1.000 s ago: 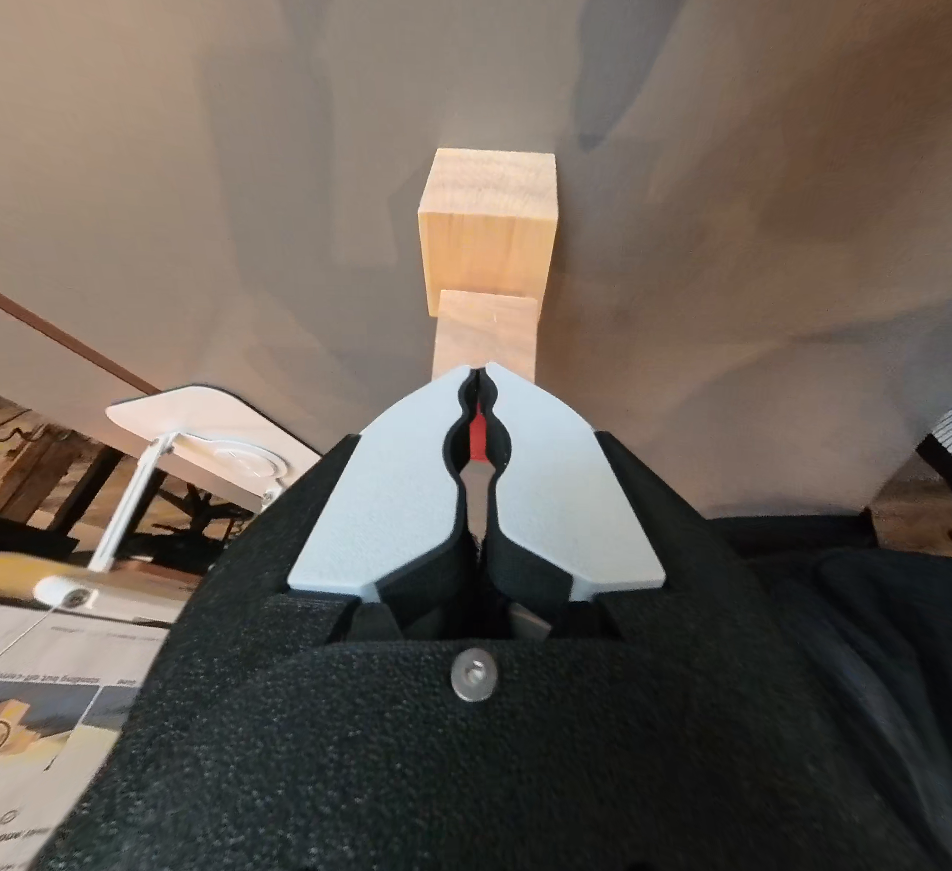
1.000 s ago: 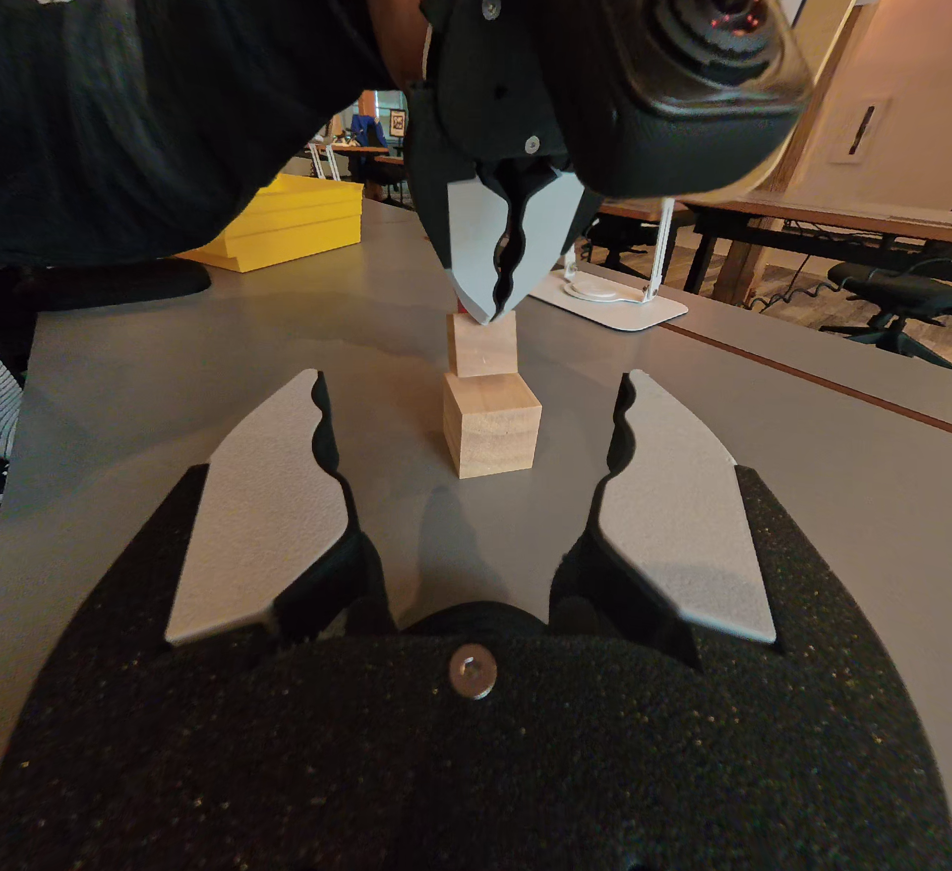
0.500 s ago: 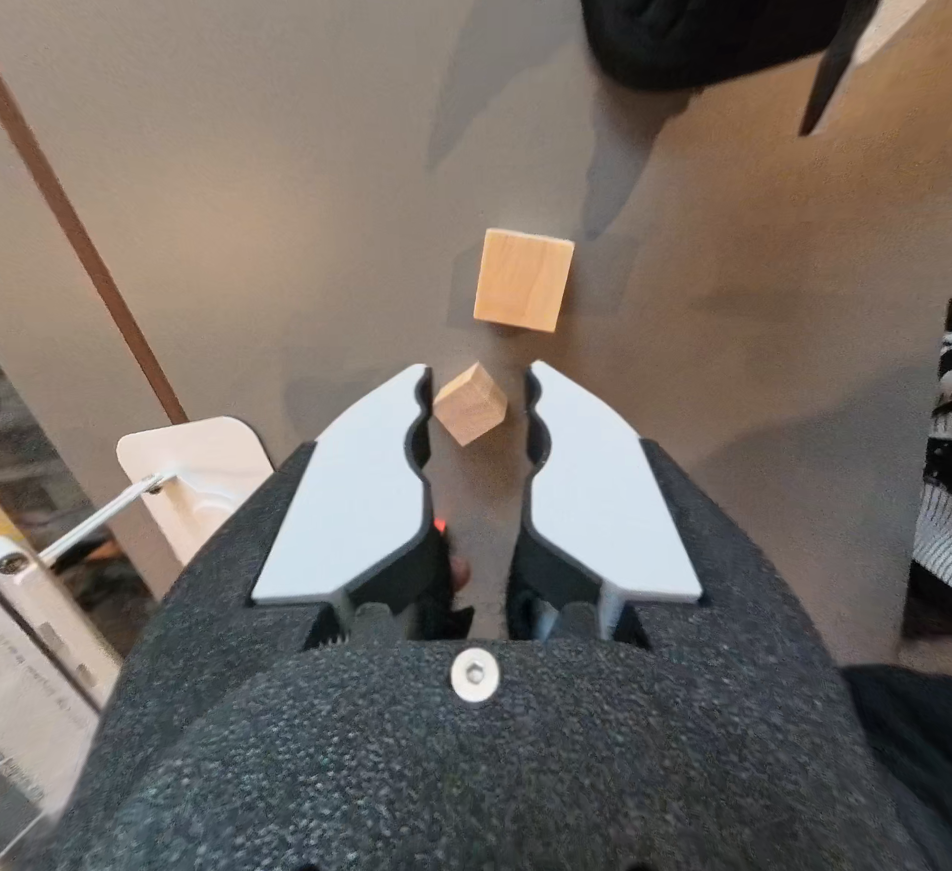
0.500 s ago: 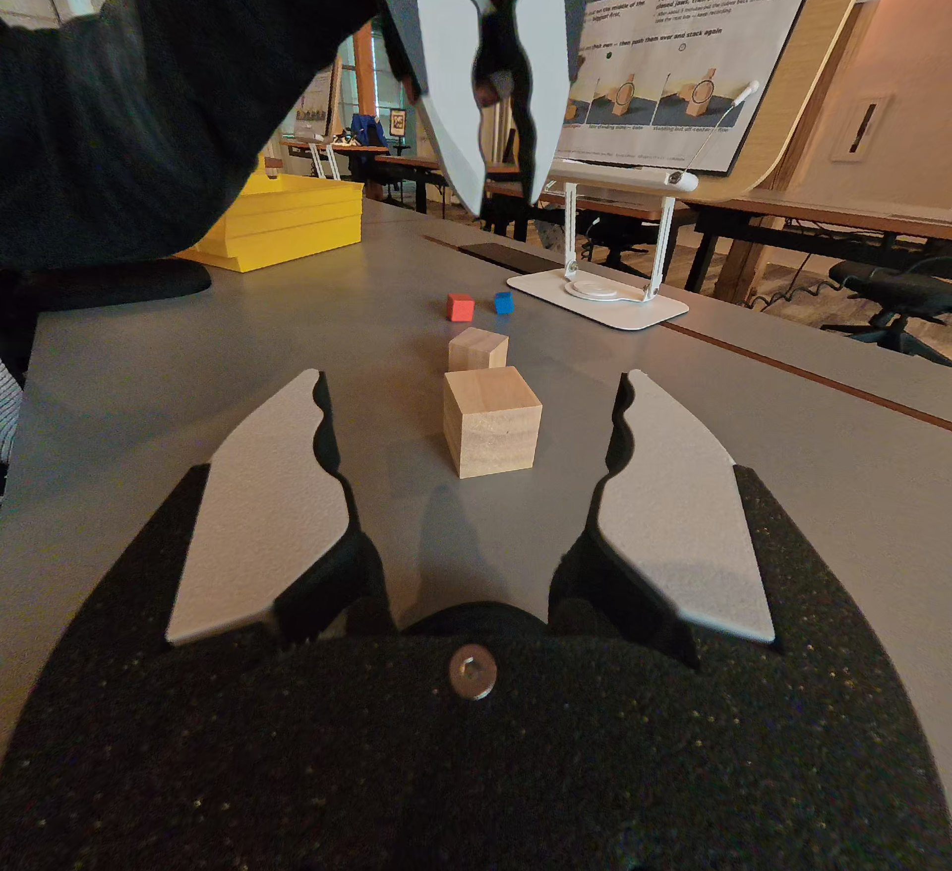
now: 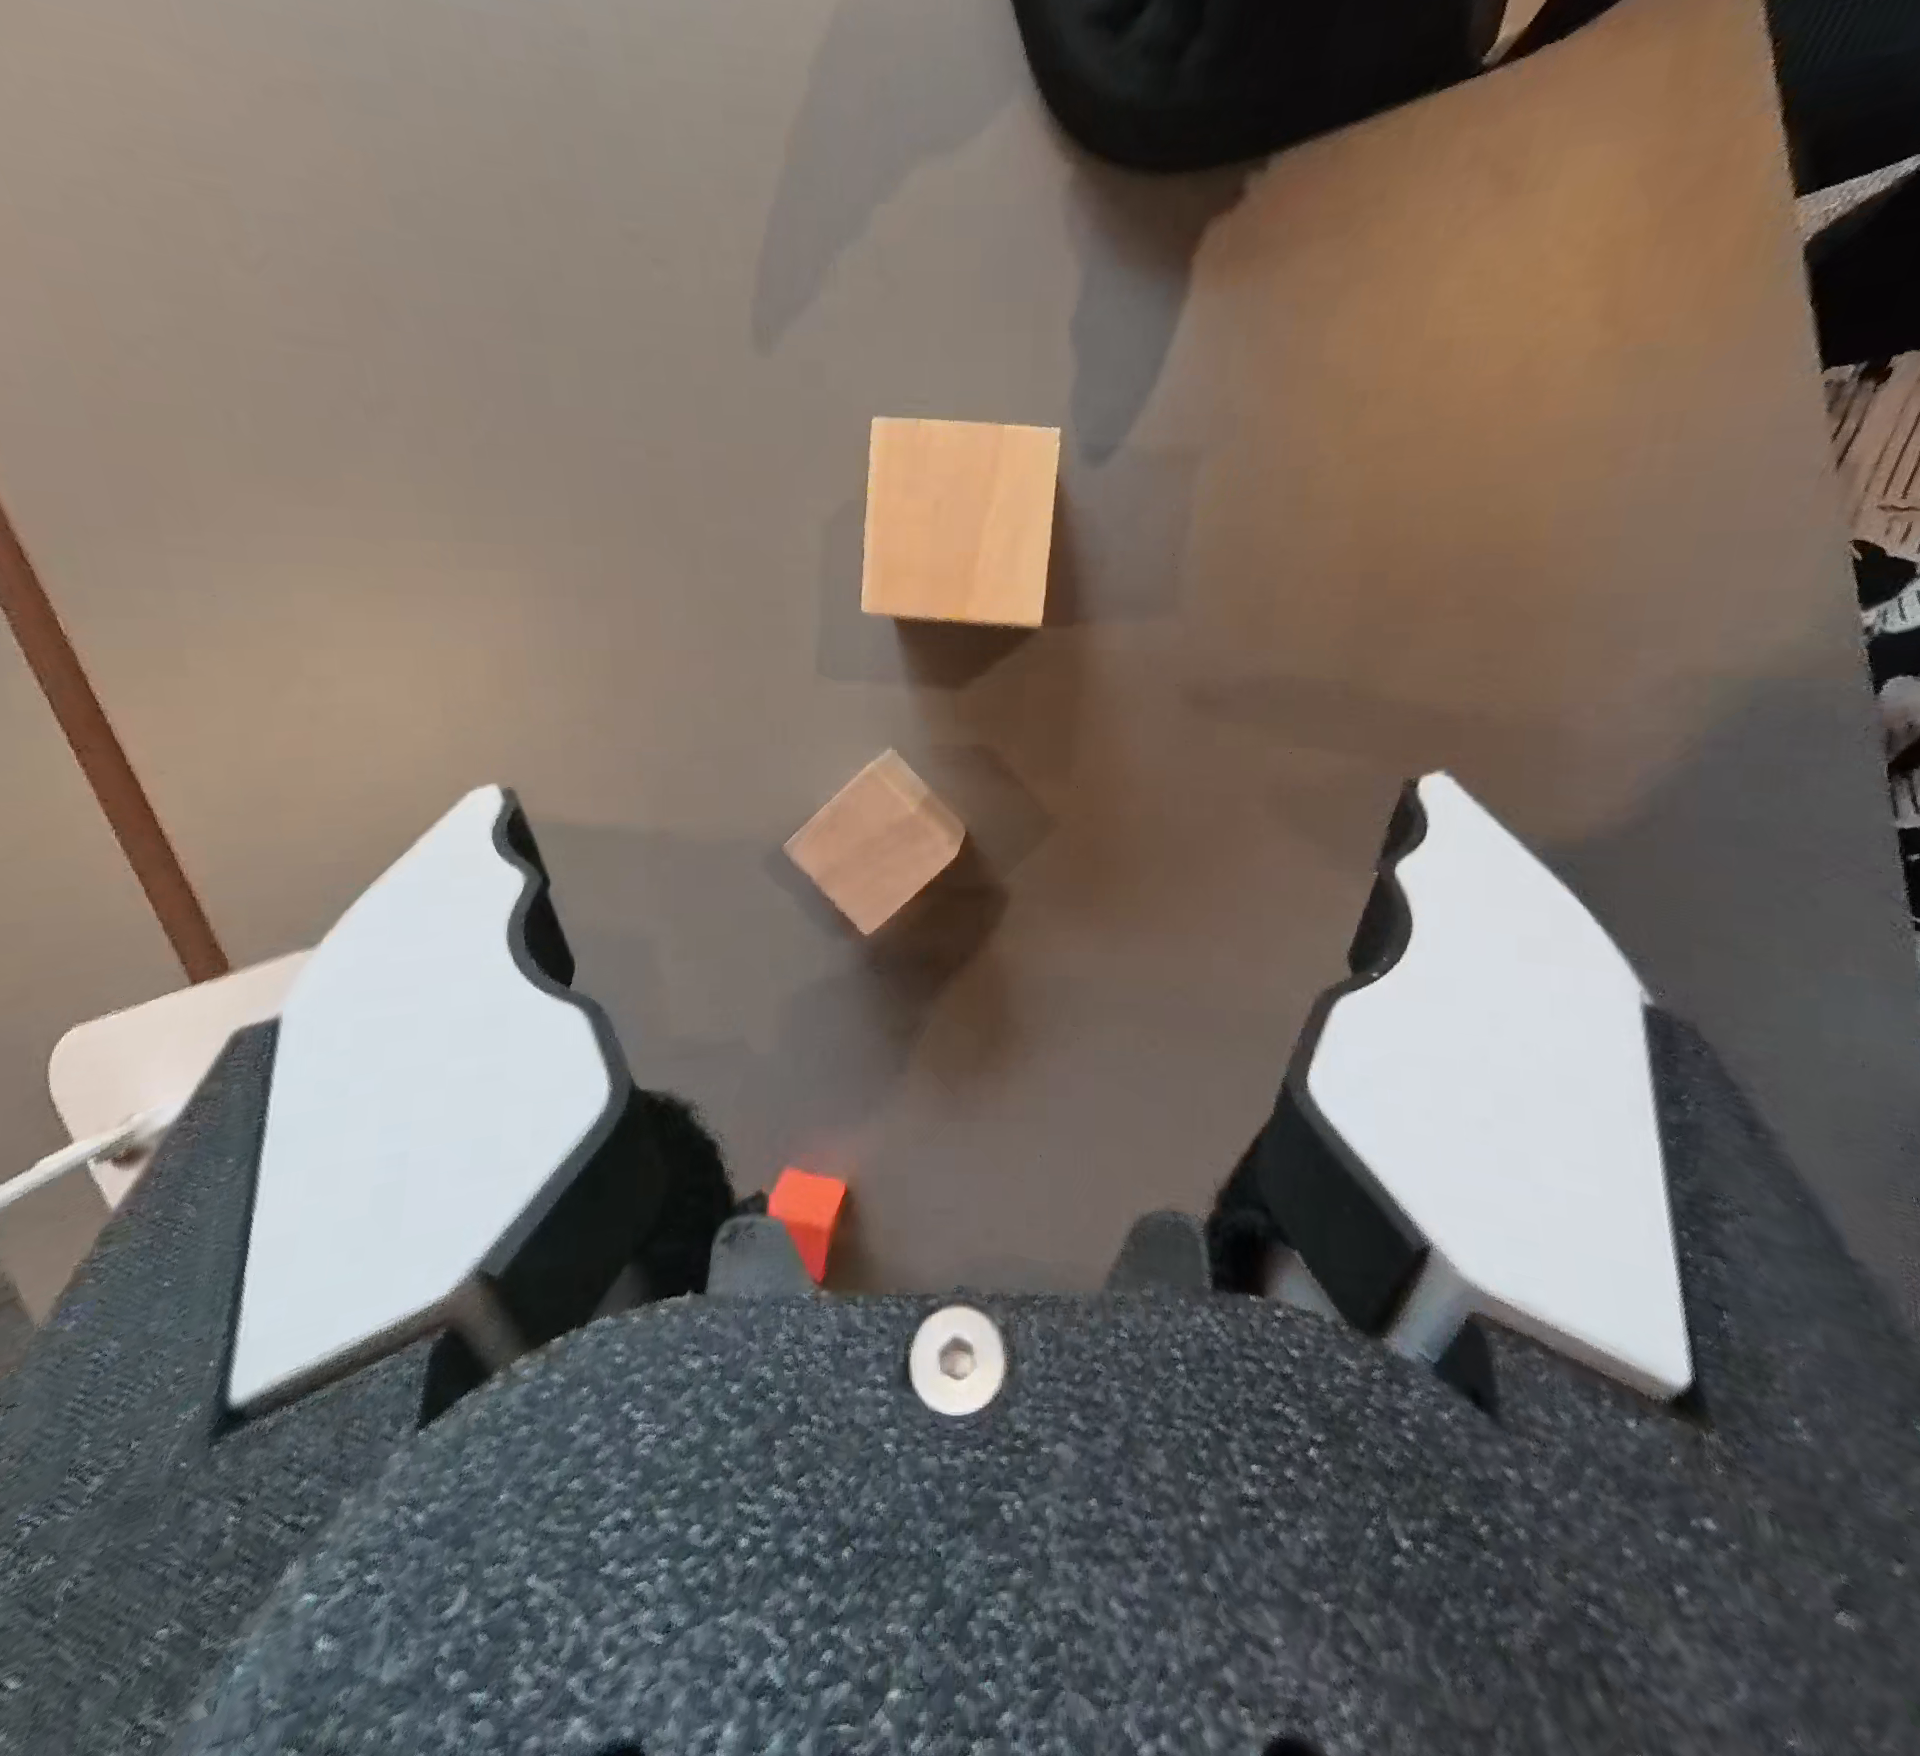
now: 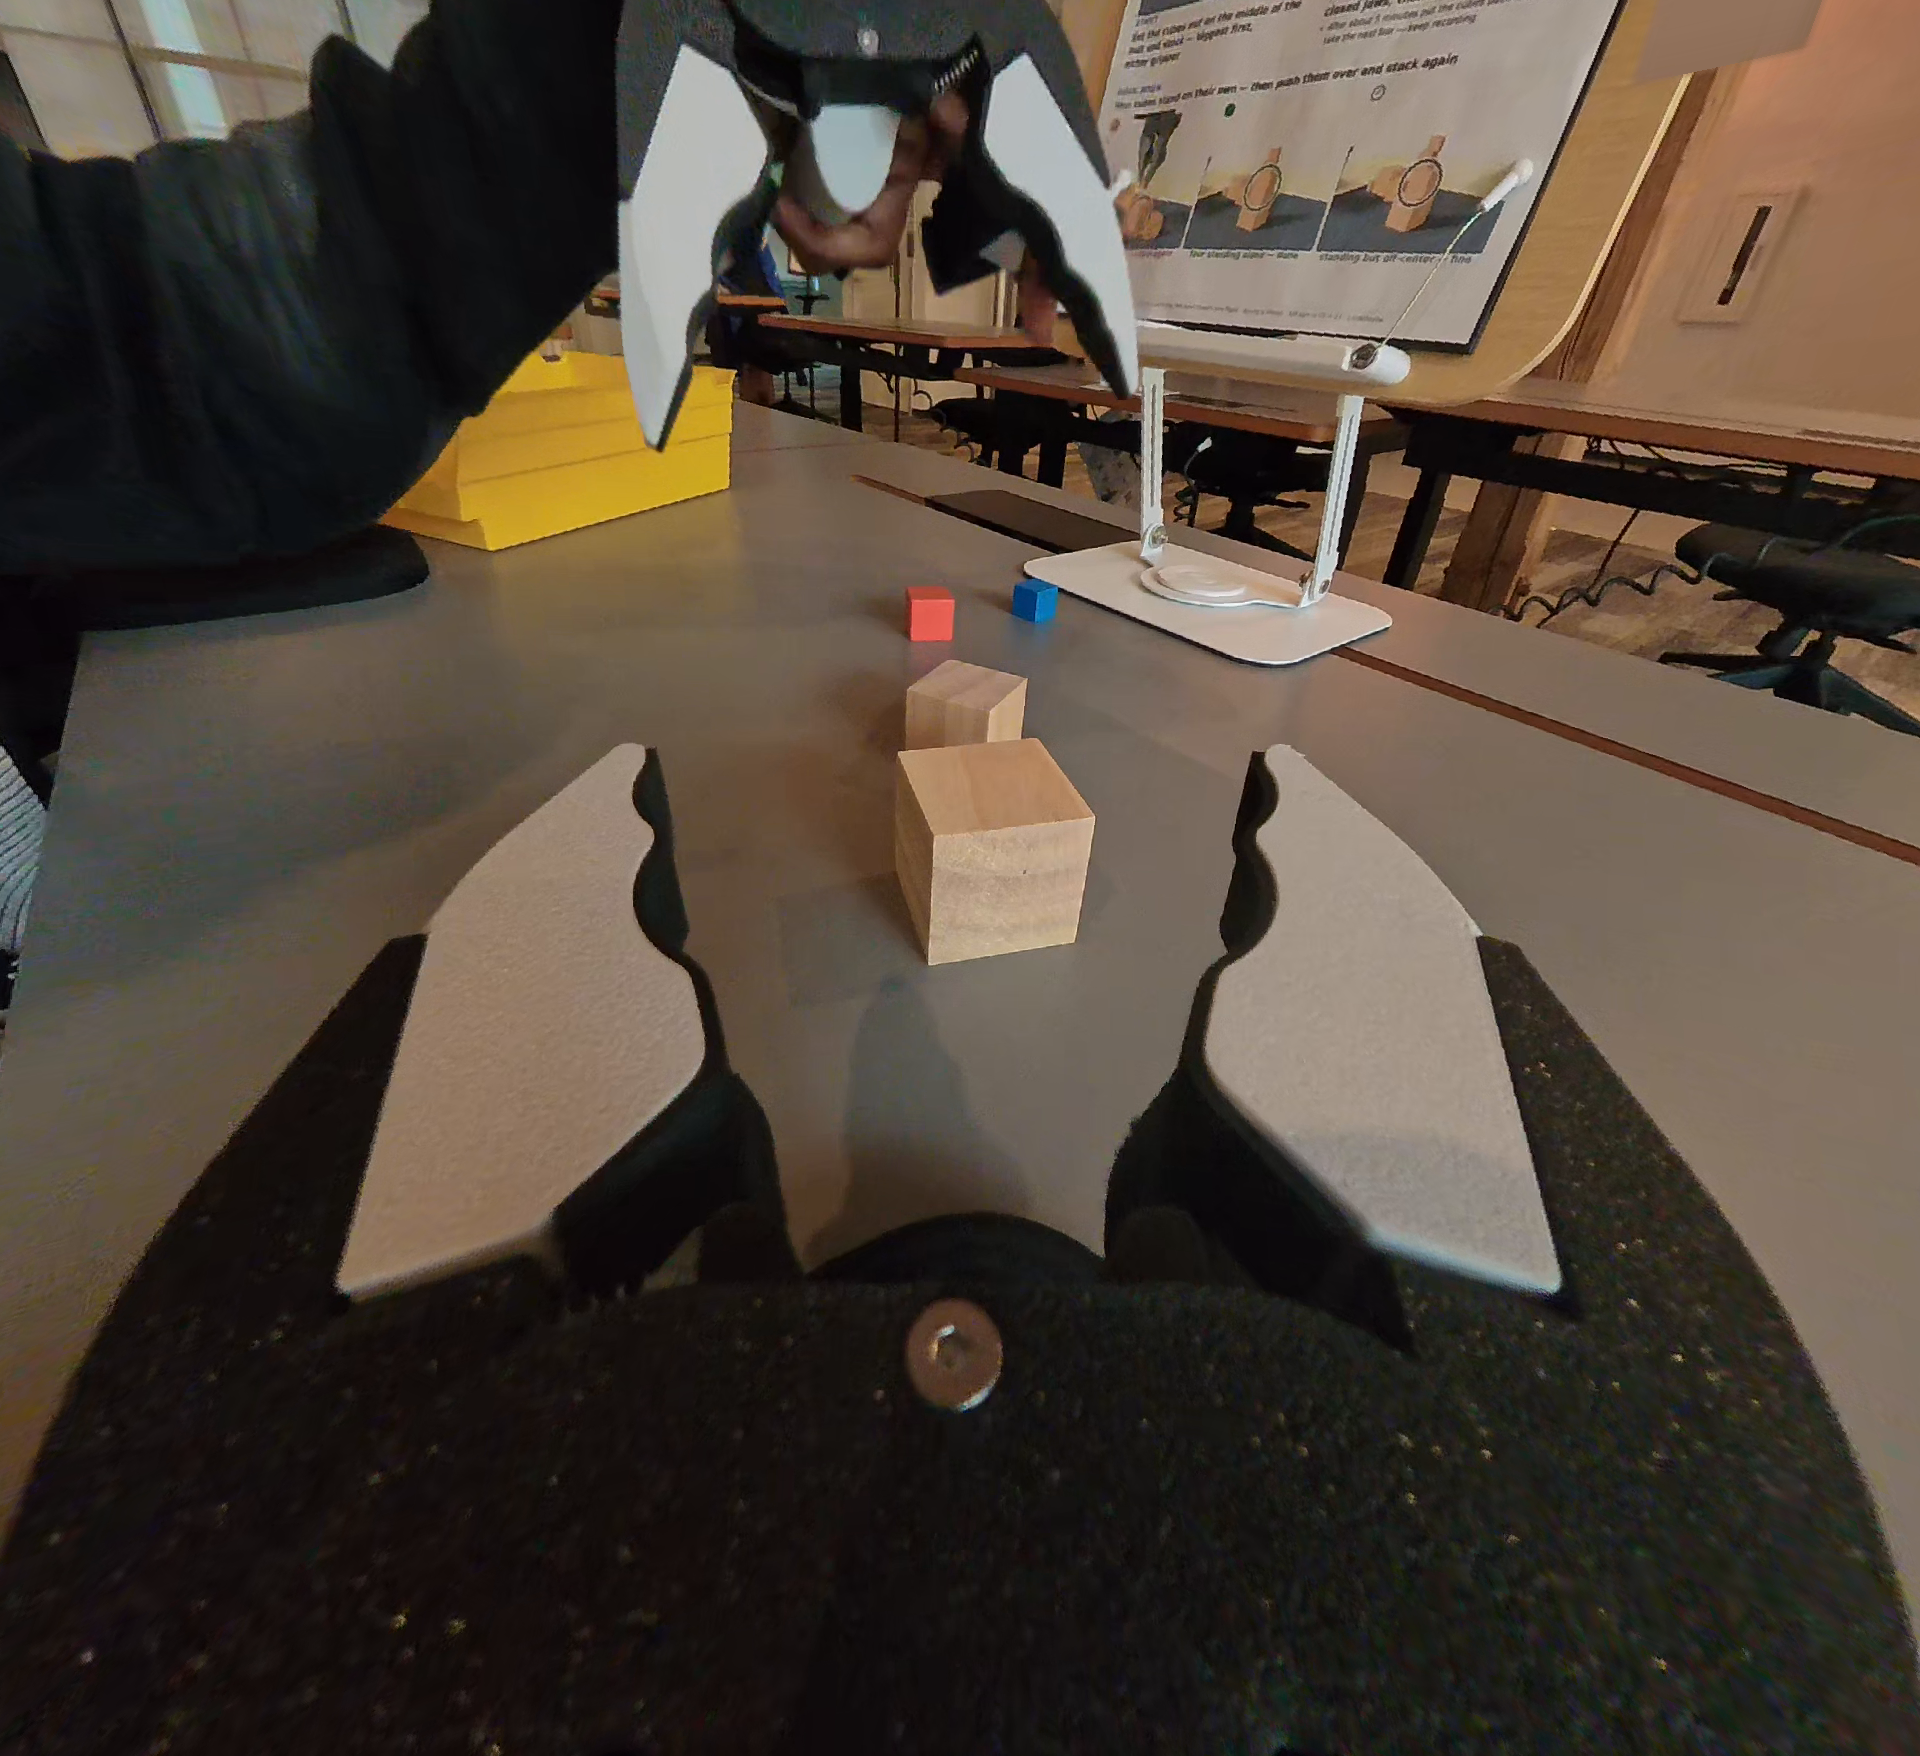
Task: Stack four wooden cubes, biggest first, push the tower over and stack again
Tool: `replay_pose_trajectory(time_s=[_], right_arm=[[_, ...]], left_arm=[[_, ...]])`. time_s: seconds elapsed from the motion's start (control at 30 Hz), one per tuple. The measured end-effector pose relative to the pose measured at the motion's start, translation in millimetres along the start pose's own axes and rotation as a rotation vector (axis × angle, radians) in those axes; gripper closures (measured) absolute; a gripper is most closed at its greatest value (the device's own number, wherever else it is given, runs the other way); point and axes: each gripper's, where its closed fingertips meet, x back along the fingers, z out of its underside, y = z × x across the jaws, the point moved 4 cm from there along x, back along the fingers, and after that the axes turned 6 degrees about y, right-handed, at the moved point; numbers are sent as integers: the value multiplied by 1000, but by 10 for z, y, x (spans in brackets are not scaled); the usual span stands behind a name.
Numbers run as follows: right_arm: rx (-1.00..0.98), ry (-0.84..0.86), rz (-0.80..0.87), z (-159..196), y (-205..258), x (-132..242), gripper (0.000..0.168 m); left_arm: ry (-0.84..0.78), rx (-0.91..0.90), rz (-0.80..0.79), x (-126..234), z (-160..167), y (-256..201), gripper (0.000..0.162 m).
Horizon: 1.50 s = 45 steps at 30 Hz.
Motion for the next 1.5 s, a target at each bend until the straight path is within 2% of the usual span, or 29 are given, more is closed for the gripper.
replay_pose_trajectory(time_s=[0.1, 0.27, 0.53, 0.67, 0.93, 1.23, 1.4, 1.5], right_arm=[[1, -2, 0, 0, 1, 3, 66], [0, -7, -1, -5, 1, 9, 65], [5, 6, -6, 4, 9, -5, 65], [8, 9, -5, 5, 12, -9, 65], [7, 9, -1, 4, 10, -10, 65], [9, 16, 0, 6, 13, -21, 65], [11, 21, -6, 8, 22, -30, 64], [15, 29, -8, 14, 29, -39, 62]], left_arm=[[-106, -10, -7, -59, -49, -62, 16], [-435, -18, -131, 62, 12, -336, 16], [-792, 178, -239, 450, 776, -889, 25], [-925, 262, -353, 643, 1206, -1155, 31], [-1034, 337, -467, 815, 1884, -1645, 40], [-1090, 379, -539, 707, 2541, -1930, 61], [-1117, 369, -521, 604, 2652, -1978, 58], [-1115, 391, -490, 505, 2706, -1987, 45]])
